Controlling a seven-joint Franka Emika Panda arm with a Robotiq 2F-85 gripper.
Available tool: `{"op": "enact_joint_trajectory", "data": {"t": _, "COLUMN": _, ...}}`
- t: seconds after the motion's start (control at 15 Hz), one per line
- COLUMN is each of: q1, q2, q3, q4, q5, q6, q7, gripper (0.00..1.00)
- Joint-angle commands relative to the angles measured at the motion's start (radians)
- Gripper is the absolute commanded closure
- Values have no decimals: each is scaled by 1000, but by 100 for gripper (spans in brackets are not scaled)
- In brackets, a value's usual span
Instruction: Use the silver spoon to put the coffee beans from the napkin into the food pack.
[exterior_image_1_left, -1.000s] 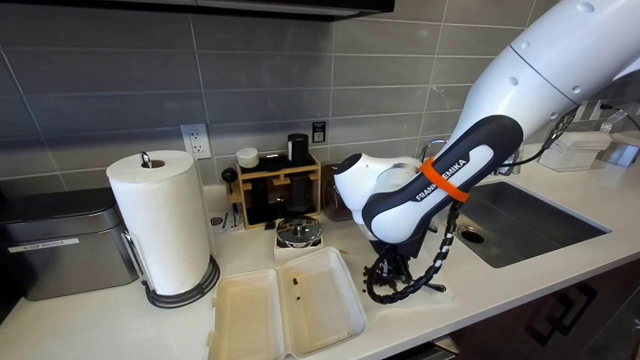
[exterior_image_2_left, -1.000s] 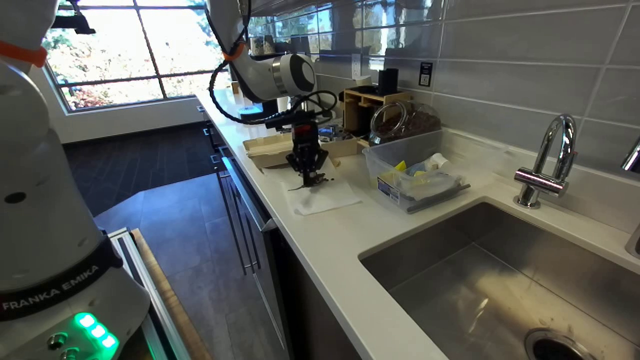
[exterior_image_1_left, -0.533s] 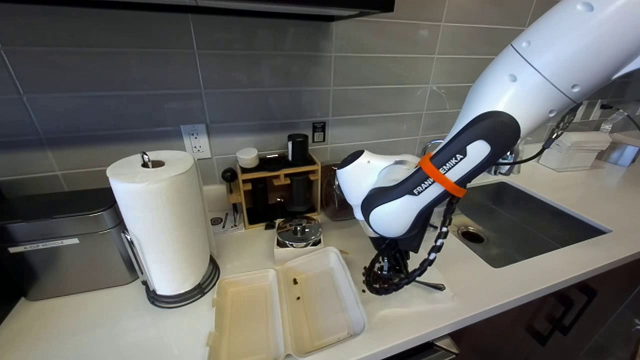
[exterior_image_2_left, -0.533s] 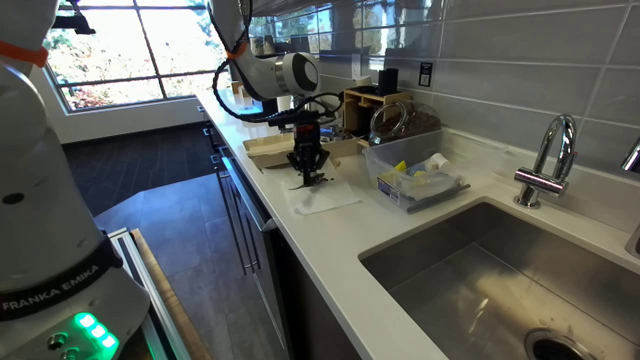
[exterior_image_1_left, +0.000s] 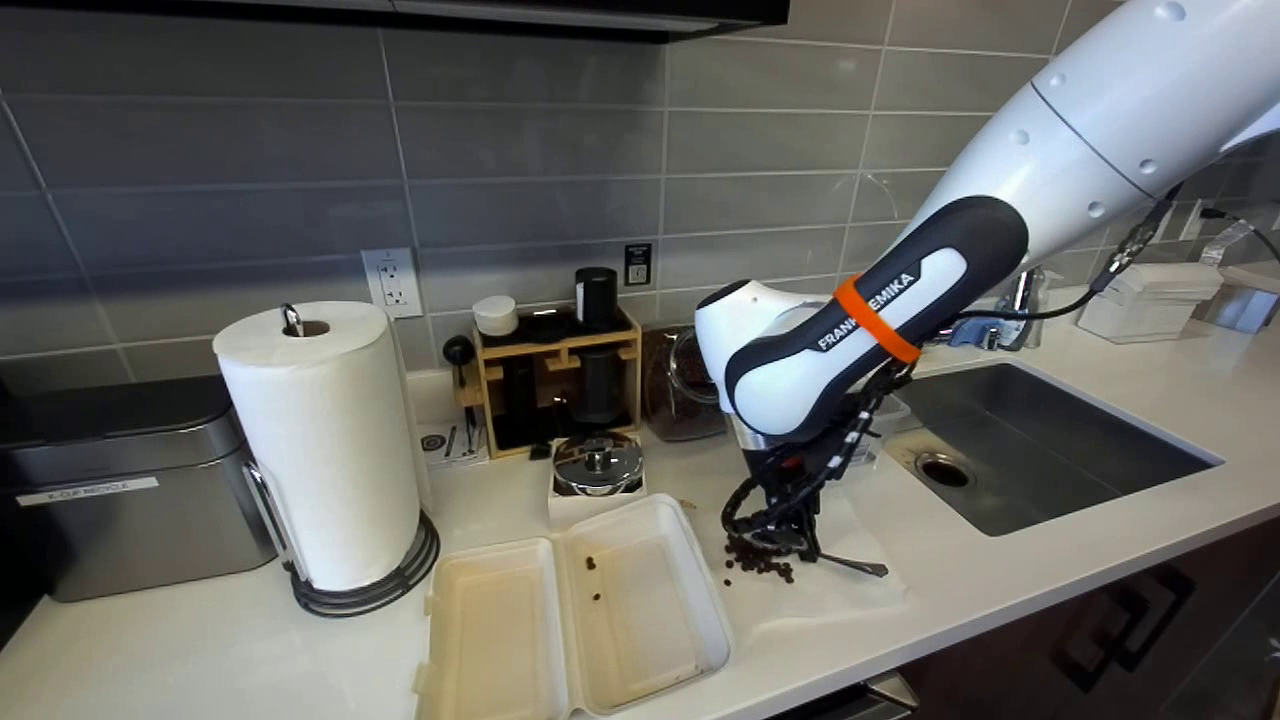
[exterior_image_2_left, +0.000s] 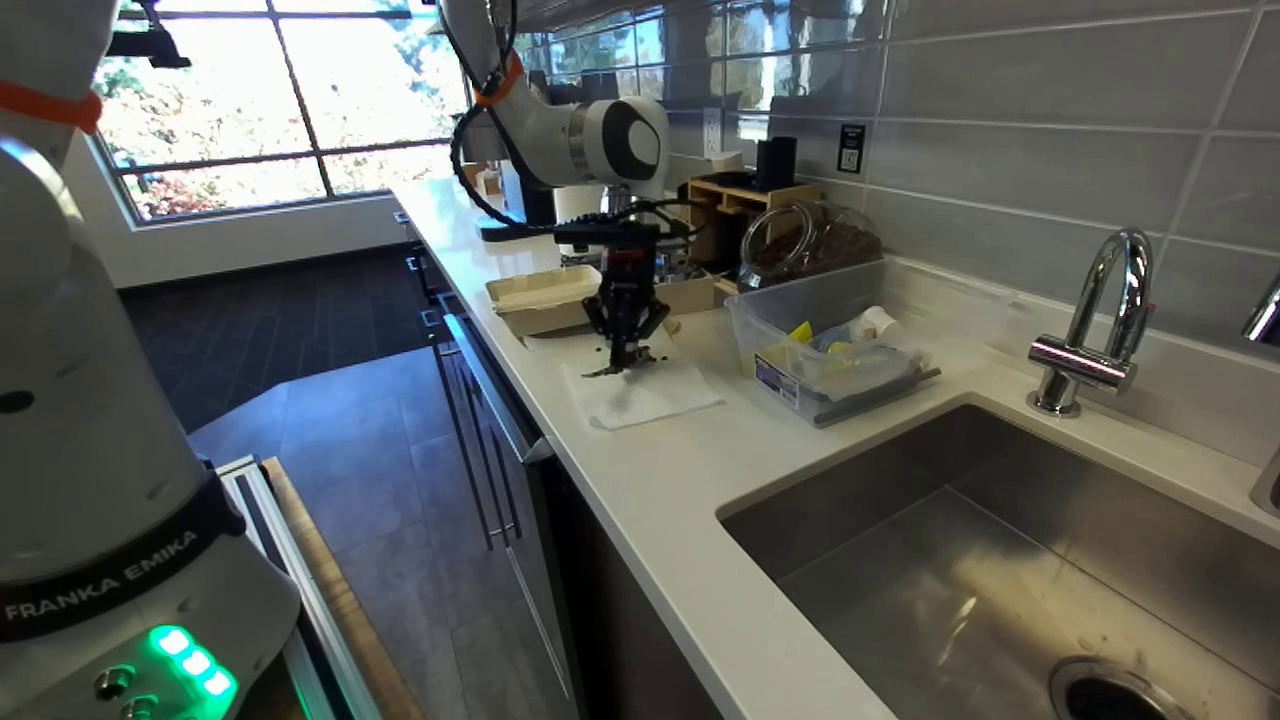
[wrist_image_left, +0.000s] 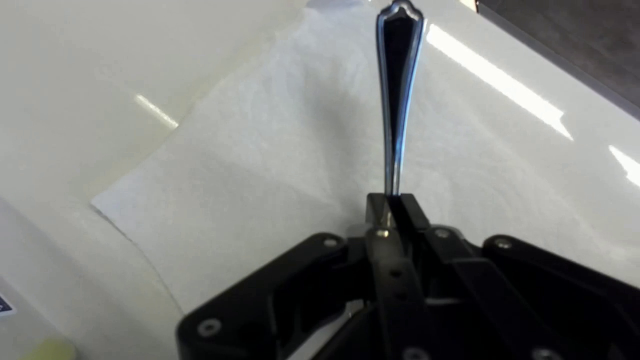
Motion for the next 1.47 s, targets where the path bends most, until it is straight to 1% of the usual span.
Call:
{"op": "enact_joint_trajectory", "data": {"t": 0.0, "q1": -44, "q2": -9, "q3": 32, "q4": 2, "q5": 74, "q6": -8, "q7": -86, "gripper": 98}}
{"op": "enact_joint_trajectory", "data": {"t": 0.33, "q1": -82, "q2": -23, "q3": 51, "q4": -5, "q5": 146, "q6": -10, "q7": -168, "gripper": 98}}
{"op": "enact_joint_trajectory", "data": {"t": 0.6, "q1": -93, "q2": -52, "q3": 53, "q4": -18, "q5": 174, "q6": -13, "q7": -191, "gripper": 98}}
{"op": "enact_joint_trajectory", "data": {"t": 1.0, "q1": -83, "q2": -172, "q3": 71, "q4": -77, "q5": 180, "q6": -37, "q7": -208, "gripper": 98}}
{"op": "enact_joint_trajectory", "data": {"t": 1.2, "q1": -70, "q2": -223, "q3": 78, "q4": -89, "q5": 171, "q6": -87, "q7": -201, "gripper": 98}}
{"op": "enact_joint_trajectory", "data": {"t": 1.4, "q1": -45, "q2": -257, "q3": 83, "q4": -75, "q5": 152, "q6": -165, "q7": -181, "gripper": 98}}
